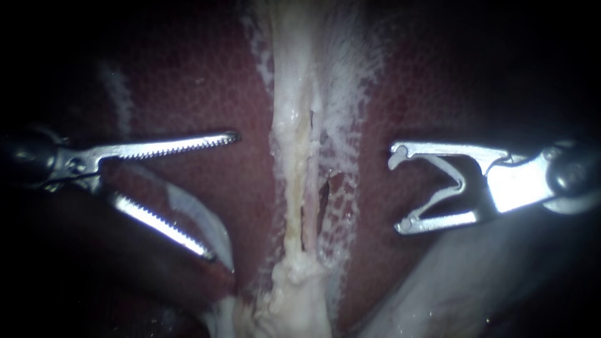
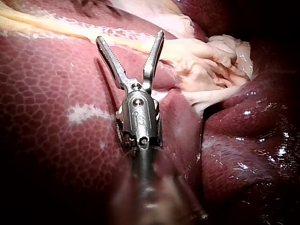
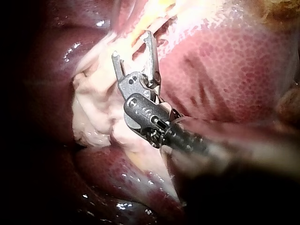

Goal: Grabbing gallbladder

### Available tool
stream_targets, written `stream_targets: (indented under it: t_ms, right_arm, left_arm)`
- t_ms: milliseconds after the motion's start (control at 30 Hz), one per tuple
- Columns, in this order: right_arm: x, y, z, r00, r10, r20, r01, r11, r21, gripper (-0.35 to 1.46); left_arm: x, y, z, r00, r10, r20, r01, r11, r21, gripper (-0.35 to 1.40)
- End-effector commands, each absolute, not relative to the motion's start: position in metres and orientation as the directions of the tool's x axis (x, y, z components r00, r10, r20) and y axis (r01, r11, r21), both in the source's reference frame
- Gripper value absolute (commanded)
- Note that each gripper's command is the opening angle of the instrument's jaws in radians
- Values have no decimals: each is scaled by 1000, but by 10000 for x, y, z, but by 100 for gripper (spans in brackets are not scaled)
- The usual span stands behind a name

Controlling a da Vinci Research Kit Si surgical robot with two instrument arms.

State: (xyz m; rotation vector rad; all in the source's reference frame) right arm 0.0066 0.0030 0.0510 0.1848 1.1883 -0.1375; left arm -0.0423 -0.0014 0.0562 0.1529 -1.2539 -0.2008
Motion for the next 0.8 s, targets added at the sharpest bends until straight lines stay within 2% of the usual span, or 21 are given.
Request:
stream_targets:
  t_ms: [33,133,300,633,800]
  right_arm:
    - [66,30,510,368,-9,-930,204,977,71,60]
    - [66,30,510,368,-9,-930,204,977,71,60]
    - [66,30,511,368,-10,-930,204,977,70,60]
    - [67,28,512,368,-11,-930,204,977,69,60]
    - [67,28,512,368,-11,-930,204,977,69,60]
  left_arm:
    - [-423,-13,561,298,-234,926,67,972,224,121]
    - [-421,-10,558,283,-355,891,102,935,340,120]
    - [-421,2,550,269,-464,844,185,885,428,113]
    - [-460,11,560,232,-594,771,272,800,534,101]
    - [-468,11,563,221,-622,751,289,777,559,94]
